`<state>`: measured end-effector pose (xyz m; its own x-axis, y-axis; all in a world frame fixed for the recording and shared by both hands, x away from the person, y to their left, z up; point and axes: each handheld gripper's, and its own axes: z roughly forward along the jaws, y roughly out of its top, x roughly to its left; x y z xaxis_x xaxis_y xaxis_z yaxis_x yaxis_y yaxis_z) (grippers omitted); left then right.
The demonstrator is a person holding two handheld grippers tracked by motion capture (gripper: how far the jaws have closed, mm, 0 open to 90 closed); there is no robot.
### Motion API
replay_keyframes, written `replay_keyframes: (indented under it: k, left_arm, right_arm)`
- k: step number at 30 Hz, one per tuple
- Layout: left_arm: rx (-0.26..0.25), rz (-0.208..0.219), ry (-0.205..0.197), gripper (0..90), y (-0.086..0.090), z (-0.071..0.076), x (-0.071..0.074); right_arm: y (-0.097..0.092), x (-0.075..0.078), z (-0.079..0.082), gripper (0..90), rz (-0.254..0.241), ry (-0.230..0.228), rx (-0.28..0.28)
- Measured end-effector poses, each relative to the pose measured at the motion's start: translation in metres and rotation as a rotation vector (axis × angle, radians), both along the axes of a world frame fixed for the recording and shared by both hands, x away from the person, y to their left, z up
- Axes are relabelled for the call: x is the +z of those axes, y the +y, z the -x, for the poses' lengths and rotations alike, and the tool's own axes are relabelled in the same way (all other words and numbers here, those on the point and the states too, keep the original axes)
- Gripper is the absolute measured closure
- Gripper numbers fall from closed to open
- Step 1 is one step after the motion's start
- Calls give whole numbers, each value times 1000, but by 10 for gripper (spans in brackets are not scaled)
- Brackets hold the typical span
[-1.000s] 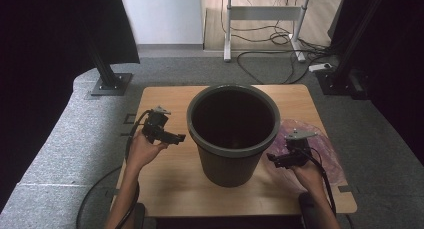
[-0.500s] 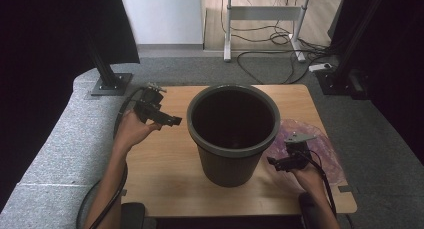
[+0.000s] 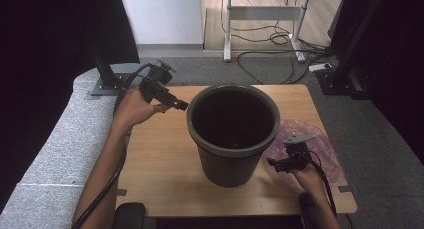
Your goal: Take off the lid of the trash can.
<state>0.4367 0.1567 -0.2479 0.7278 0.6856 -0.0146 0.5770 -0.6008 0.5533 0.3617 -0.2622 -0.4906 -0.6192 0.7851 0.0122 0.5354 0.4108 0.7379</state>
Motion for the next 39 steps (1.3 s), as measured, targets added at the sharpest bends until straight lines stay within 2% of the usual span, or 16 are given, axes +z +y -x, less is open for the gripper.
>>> replay_keyframes:
  k: [1,5,6,7,8,12,16,19,22,24,26,31,33,36,39]
  left_arm:
    - [-7,-14,6,125,-8,-3,3]
    - [-13,-50,44,158,-26,-12,4]
    - [-13,-50,44,173,-26,-12,4]
    - [4,-59,87,188,-34,-17,2]
    - [14,-68,105,199,-39,-19,0]
    - [26,-118,146,264,-53,-25,-10]
    - [36,-159,164,400,-58,-30,-17]
    - [0,-185,163,457,-61,-29,-20]
    - [-1,-200,208,569,-63,-31,-23]
    - [4,-185,227,637,-64,-31,-22]
    - [12,-188,220,662,-64,-31,-19]
    - [31,-188,251,682,-64,-34,-16]
    - [38,-201,254,685,-66,-34,-16]
    - [46,-243,244,692,-71,-33,-14]
    - [58,-256,235,702,-73,-33,-12]
  right_arm:
    - [0,0,0,0,-1,1,-3]
    - [-2,2,1,0,-6,3,-10]
    - [-2,2,1,0,-10,1,-8]
    - [-3,3,2,0,-13,2,-10]
    - [-3,3,2,0,-13,0,-10]
    - [-4,5,4,0,-25,0,-15]
    - [-6,8,6,0,-30,2,-14]
    - [-5,9,7,0,-29,4,-11]
    - [-4,9,8,0,-23,6,-2]
    - [-3,10,8,0,-15,6,2]
    - [-1,10,10,0,-8,4,6]
    - [0,15,13,0,-18,-12,15]
    - [0,16,14,0,-24,-15,19]
    - [0,20,16,0,-33,-21,23]
    - [0,23,17,0,-36,-32,29]
